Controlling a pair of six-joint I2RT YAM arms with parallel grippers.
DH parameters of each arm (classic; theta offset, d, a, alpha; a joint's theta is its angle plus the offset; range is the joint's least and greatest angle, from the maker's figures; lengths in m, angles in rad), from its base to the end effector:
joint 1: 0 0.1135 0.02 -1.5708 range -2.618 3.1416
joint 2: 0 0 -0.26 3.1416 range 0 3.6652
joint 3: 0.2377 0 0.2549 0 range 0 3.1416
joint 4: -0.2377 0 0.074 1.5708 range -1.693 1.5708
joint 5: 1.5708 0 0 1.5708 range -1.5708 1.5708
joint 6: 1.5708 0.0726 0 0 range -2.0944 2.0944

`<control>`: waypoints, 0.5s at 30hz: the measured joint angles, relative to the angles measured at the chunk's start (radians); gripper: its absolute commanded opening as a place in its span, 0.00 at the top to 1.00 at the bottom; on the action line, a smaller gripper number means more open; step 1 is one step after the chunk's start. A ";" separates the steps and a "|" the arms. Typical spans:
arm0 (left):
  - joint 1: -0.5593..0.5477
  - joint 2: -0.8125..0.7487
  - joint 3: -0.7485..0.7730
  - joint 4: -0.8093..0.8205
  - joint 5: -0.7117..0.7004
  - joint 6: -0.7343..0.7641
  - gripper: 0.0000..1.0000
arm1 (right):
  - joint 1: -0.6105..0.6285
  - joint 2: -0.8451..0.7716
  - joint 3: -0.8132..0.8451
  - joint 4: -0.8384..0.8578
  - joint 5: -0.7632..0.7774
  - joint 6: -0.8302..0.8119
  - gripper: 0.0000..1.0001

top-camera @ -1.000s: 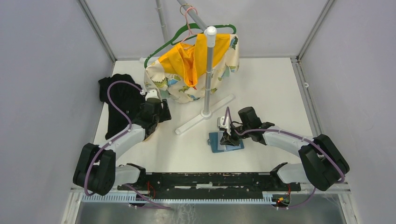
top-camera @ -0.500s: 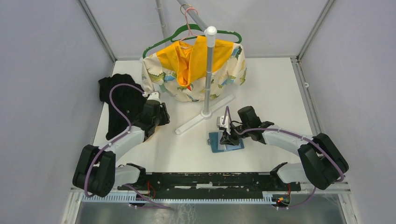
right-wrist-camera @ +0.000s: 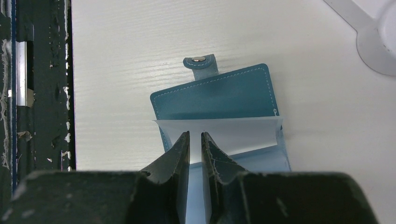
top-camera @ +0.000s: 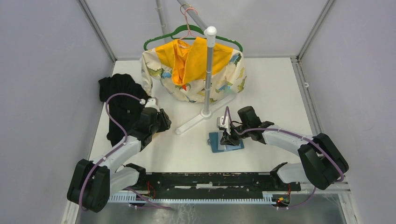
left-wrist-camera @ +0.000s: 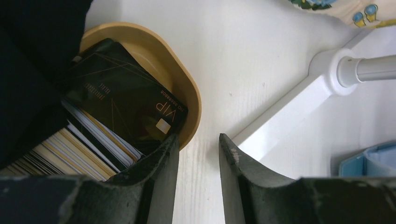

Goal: Put the credit cards into the card holder
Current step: Turn over the card holder at the center of the board.

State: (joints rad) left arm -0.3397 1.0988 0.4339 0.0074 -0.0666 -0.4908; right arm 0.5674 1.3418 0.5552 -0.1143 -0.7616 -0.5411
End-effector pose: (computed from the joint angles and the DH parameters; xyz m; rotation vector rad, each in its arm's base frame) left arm 0.2370 -0.0786 0.1500 -0.2068 2.2441 -0.3779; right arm 0.1898 0.1804 0.1345 -1.5003 1.8078 0.9421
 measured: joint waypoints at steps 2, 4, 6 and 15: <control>-0.011 -0.027 -0.017 -0.005 0.006 -0.018 0.58 | 0.000 0.000 0.000 0.000 0.000 -0.002 0.80; -0.023 -0.054 -0.032 -0.013 0.011 -0.035 0.58 | 0.000 0.000 0.000 0.000 0.000 -0.002 0.80; -0.041 -0.084 -0.050 -0.021 0.013 -0.054 0.58 | 0.000 0.000 0.000 0.000 0.000 -0.002 0.80; -0.167 -0.153 -0.092 -0.038 -0.013 -0.154 0.58 | 0.000 0.000 0.000 0.000 0.000 -0.005 0.80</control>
State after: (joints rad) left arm -0.5072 0.9459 0.3420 -0.0303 -0.0792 -0.6445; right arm 0.5674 1.3418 0.5552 -0.1146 -0.7616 -0.5461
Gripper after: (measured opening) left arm 0.425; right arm 0.199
